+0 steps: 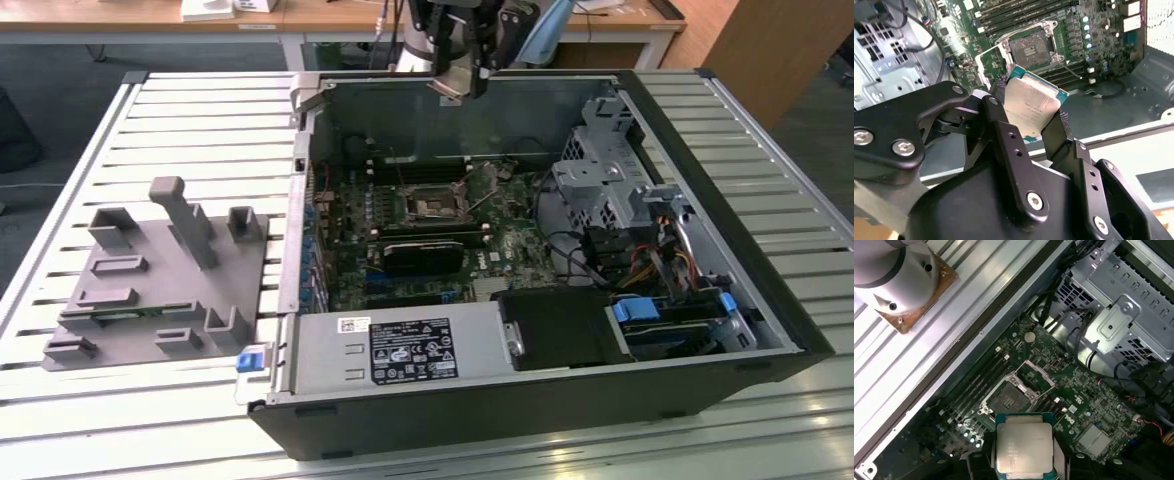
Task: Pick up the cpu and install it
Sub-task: 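Place the cpu into insertion slot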
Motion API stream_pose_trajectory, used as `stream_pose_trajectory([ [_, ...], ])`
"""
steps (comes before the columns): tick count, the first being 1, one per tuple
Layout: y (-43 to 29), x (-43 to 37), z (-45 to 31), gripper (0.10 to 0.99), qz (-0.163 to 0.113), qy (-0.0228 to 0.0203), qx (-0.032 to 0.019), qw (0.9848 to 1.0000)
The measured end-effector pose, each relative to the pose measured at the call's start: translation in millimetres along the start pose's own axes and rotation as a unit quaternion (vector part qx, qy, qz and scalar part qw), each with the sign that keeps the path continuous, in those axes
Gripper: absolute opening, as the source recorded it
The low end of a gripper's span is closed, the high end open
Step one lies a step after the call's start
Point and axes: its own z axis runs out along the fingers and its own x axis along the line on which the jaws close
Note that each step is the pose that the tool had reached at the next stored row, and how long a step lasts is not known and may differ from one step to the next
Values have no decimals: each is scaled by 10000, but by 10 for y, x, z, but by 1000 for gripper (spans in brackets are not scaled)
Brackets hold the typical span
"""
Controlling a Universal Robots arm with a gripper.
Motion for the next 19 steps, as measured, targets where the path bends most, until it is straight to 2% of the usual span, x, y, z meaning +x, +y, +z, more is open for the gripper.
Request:
stream_pose_trajectory([
  [5, -1, 0, 17, 541, 453, -17, 1, 9990],
  [9, -1, 0, 34, 541, 810, -31, 3, 9967],
  [14, -2, 0, 57, 541, 1262, -48, 5, 9920],
  [19, -3, 1, 78, 541, 1705, -64, 7, 9853],
])
